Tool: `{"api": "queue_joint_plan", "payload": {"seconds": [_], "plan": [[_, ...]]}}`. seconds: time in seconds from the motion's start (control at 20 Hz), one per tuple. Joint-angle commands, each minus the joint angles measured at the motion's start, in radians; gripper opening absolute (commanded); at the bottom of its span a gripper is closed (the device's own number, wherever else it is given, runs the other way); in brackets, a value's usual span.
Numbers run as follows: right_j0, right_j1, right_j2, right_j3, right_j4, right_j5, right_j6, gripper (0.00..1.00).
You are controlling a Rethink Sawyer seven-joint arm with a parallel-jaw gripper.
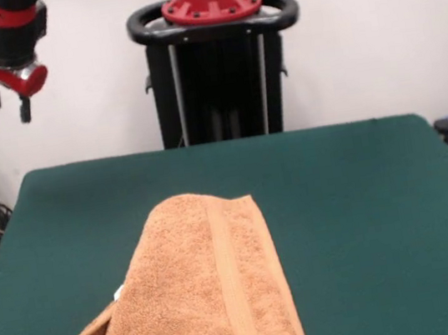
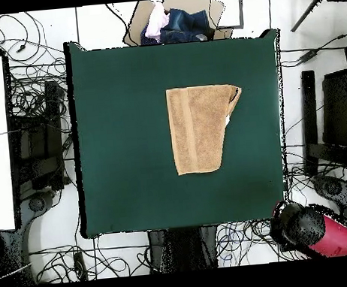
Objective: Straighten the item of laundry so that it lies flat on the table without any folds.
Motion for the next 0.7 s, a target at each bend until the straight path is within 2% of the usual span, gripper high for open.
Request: {"api": "queue_joint_plan", "payload": {"seconds": [0.05,0.3,0.45,0.5,0.7], "plan": [[0.027,-0.093,0.173,0.118,-0.091,0.099,-0.132,1.00],[-0.086,-0.125,0.323,0.207,-0.077,0.011,-0.086,1.00],[-0.142,-0.185,0.395,0.296,-0.039,-0.017,-0.046,1.00],[-0.145,-0.216,0.403,0.329,-0.030,-0.019,-0.027,1.00],[-0.071,-0.398,0.344,0.436,0.050,0.120,0.044,1.00]]}}
